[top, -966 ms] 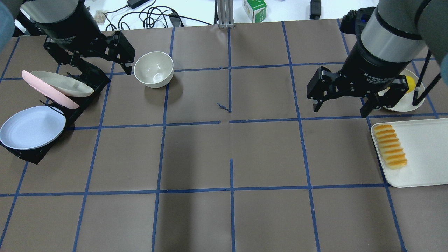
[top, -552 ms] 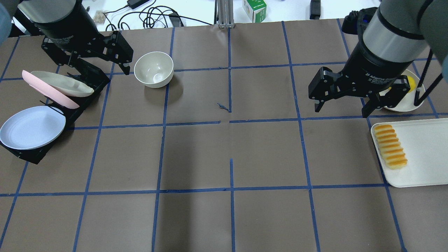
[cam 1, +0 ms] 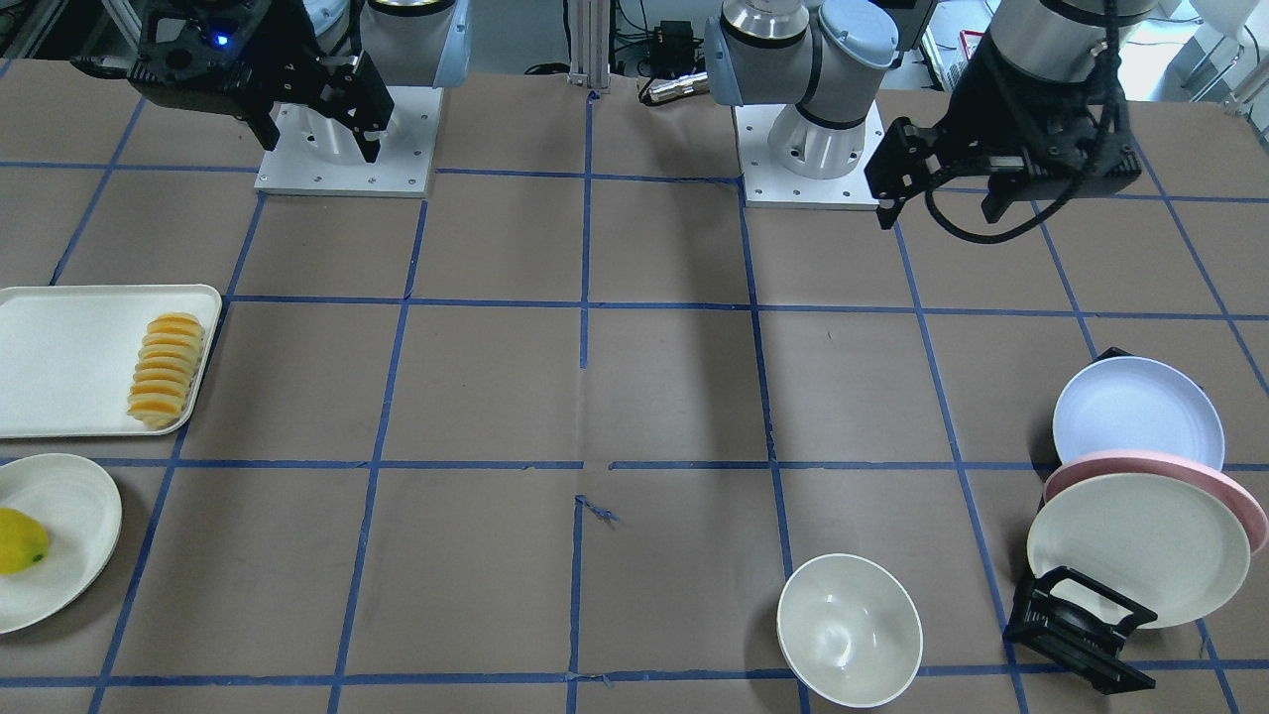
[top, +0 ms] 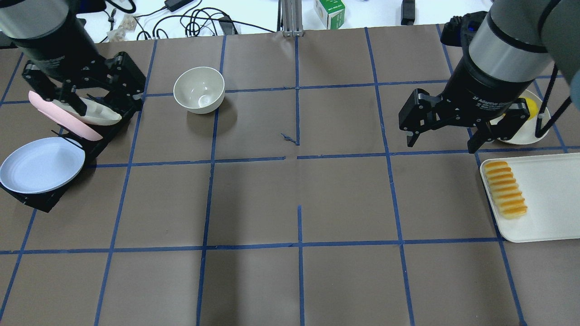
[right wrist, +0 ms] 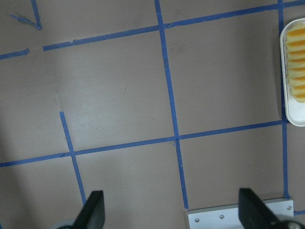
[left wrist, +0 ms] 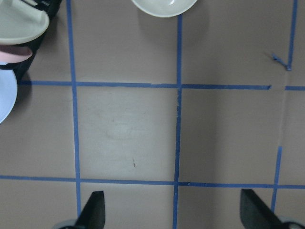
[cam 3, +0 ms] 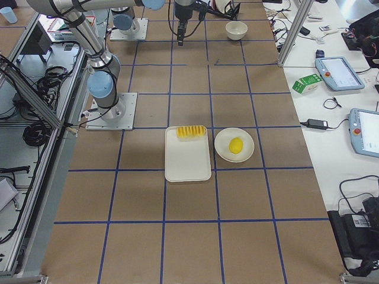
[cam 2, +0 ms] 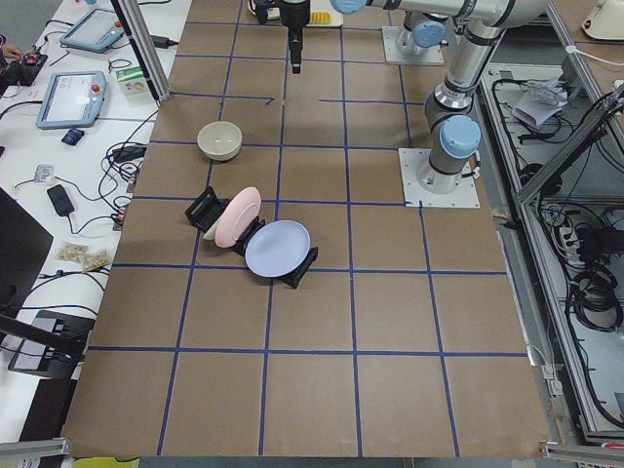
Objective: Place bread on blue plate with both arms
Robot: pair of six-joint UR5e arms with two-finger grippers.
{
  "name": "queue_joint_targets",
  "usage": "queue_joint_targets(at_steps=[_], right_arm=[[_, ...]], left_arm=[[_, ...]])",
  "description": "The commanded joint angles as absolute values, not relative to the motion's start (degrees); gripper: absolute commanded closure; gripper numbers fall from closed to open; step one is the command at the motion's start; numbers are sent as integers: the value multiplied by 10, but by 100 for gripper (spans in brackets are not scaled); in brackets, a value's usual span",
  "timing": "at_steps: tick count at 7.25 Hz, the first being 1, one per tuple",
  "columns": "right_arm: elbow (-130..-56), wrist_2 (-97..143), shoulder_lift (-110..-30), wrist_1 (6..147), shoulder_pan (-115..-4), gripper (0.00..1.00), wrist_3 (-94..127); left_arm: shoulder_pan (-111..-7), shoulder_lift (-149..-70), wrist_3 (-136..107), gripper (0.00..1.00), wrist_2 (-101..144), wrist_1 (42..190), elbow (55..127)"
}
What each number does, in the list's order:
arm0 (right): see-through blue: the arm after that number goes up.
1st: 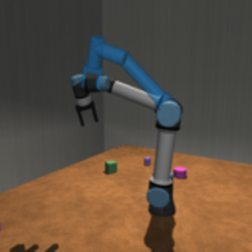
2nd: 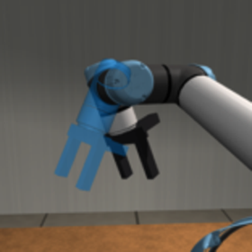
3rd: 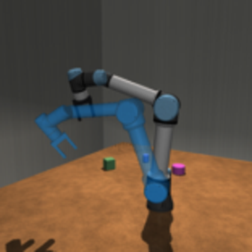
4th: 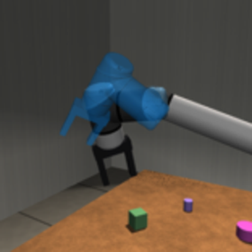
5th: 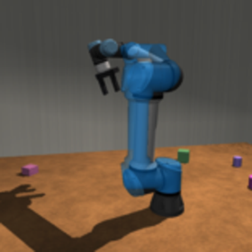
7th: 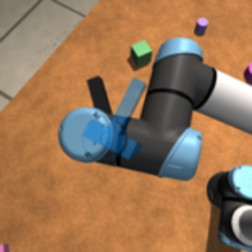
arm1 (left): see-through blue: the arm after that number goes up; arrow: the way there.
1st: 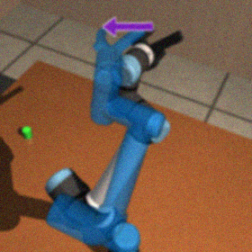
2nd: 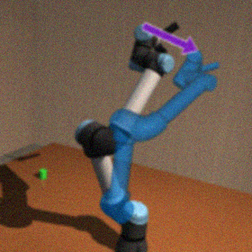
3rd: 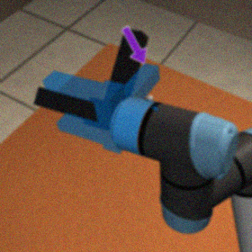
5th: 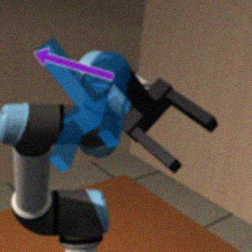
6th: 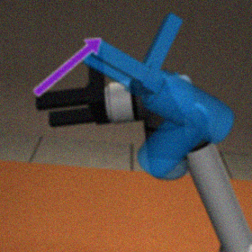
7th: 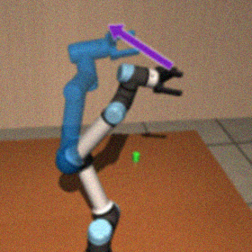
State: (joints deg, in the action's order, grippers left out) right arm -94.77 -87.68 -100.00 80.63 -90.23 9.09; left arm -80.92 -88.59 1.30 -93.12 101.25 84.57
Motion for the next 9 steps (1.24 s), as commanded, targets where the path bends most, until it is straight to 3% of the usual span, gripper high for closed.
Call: queue_joint_targets(at_steps=[1,2,5,9], right_arm=[[-947,-875,-981,812,-886,0,89],[-948,-877,-976,812,-858,0,89],[-984,-876,-966,812,-707,0,-63],[-1109,-882,-962,988,-613,0,-211]], left_arm=[[-614,-888,26,0,-952,1033,851],[-511,-911,93,0,-946,1023,855],[-392,-1009,114,0,-947,748,938],[-383,-1090,115,0,-947,723,951]])
